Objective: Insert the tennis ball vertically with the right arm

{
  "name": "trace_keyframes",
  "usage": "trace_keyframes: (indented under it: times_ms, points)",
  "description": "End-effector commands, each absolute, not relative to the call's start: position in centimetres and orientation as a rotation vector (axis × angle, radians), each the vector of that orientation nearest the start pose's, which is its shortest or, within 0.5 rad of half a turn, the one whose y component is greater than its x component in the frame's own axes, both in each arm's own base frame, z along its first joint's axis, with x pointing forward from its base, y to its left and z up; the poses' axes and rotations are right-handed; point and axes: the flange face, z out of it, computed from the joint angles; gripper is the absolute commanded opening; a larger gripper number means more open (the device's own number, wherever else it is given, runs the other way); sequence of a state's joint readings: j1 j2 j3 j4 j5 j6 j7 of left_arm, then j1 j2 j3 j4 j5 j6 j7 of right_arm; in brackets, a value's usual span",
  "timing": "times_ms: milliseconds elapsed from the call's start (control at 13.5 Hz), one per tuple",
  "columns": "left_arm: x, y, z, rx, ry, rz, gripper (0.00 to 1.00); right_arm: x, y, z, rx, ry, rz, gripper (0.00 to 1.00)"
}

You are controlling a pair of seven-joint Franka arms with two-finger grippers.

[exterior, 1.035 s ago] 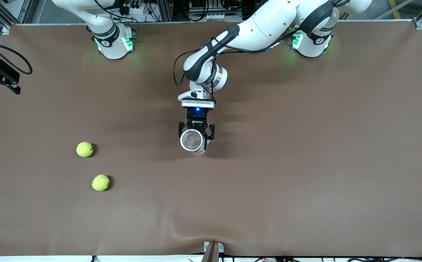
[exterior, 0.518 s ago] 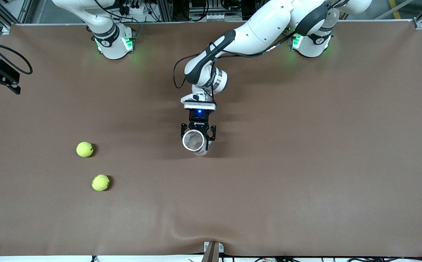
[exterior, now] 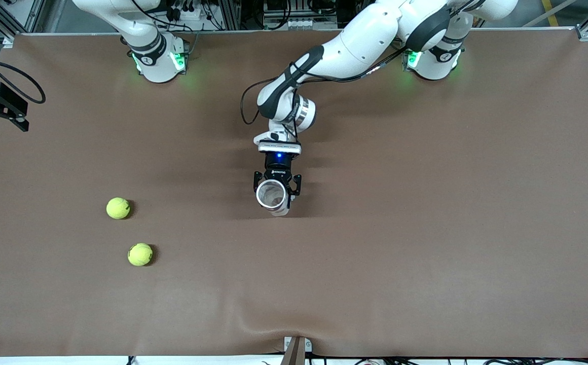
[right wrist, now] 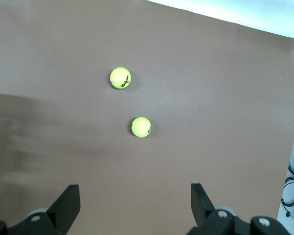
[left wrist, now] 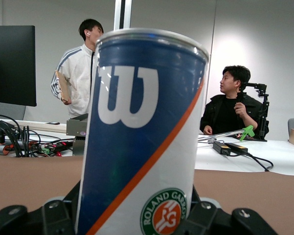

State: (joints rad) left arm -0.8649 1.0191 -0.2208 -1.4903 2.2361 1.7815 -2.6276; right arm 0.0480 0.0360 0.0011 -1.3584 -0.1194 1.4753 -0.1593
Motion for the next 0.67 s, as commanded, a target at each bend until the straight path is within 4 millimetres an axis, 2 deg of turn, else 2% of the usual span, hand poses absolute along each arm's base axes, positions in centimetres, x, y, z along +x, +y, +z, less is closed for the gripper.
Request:
trace_keyframes:
  times_ms: [0,592]
  points:
    - [42.36,-58.96,9.84,-2.216,-0.063,-2.437,0.79,55.08,1.50,70.11,-3.253,-0.330,-0.121,1.00]
    - [42.31,-58.87,9.16,-2.219,-0.065,-2.434,0.80,55.15,1.57,70.04,-3.255,-0.330,-0.121,1.00]
